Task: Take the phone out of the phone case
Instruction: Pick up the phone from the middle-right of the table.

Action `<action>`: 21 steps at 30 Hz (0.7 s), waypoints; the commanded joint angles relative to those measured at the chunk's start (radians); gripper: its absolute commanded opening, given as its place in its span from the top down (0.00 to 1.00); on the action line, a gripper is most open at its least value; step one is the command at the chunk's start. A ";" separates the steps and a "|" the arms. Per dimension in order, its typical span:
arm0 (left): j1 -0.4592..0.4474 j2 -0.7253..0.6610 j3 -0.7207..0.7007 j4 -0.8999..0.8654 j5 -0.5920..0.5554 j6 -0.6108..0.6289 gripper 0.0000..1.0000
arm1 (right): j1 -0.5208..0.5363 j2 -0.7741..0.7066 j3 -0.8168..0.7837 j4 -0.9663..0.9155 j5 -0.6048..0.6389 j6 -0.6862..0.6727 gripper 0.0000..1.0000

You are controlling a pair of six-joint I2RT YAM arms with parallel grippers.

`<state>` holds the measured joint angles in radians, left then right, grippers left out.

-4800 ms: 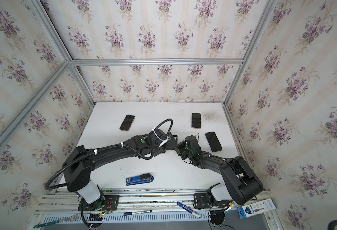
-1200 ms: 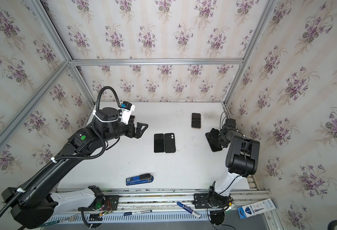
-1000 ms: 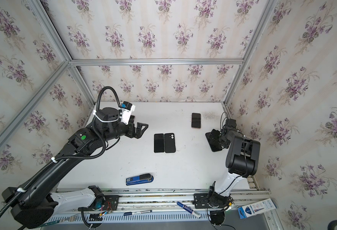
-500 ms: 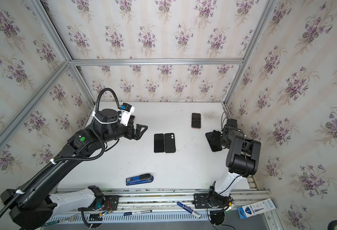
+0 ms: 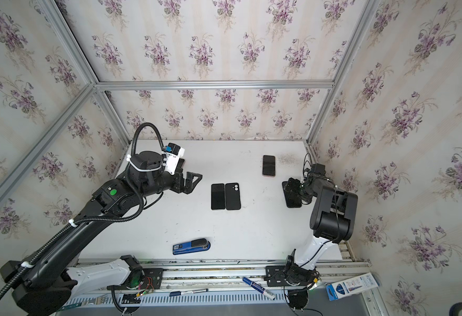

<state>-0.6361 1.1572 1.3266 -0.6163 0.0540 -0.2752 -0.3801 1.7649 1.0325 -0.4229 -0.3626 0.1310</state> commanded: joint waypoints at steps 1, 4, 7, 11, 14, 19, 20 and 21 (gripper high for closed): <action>0.001 -0.005 -0.006 0.011 0.006 -0.010 0.00 | 0.002 -0.007 -0.016 -0.061 -0.055 0.036 0.05; 0.001 -0.010 -0.010 0.012 0.006 -0.007 0.00 | 0.003 -0.012 -0.017 -0.067 -0.078 0.047 0.05; 0.003 -0.012 -0.015 0.011 0.006 -0.007 0.00 | 0.003 -0.009 -0.023 -0.088 -0.052 0.066 0.05; 0.003 -0.017 -0.021 0.010 0.007 -0.004 0.00 | 0.002 -0.019 -0.041 -0.121 0.001 0.076 0.05; 0.004 -0.022 -0.026 0.011 0.006 0.000 0.00 | 0.003 -0.039 -0.061 -0.140 0.023 0.074 0.05; 0.005 -0.018 -0.026 0.011 0.012 0.002 0.00 | 0.008 -0.063 -0.065 -0.197 0.075 0.052 0.05; 0.006 -0.015 -0.026 0.011 0.014 0.002 0.00 | 0.012 -0.067 -0.063 -0.211 0.092 0.046 0.05; 0.006 -0.013 -0.024 0.012 0.017 0.003 0.00 | 0.018 -0.068 -0.061 -0.226 0.112 0.040 0.05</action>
<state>-0.6327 1.1400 1.3006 -0.6163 0.0597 -0.2741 -0.3714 1.6974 0.9741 -0.5121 -0.3351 0.1818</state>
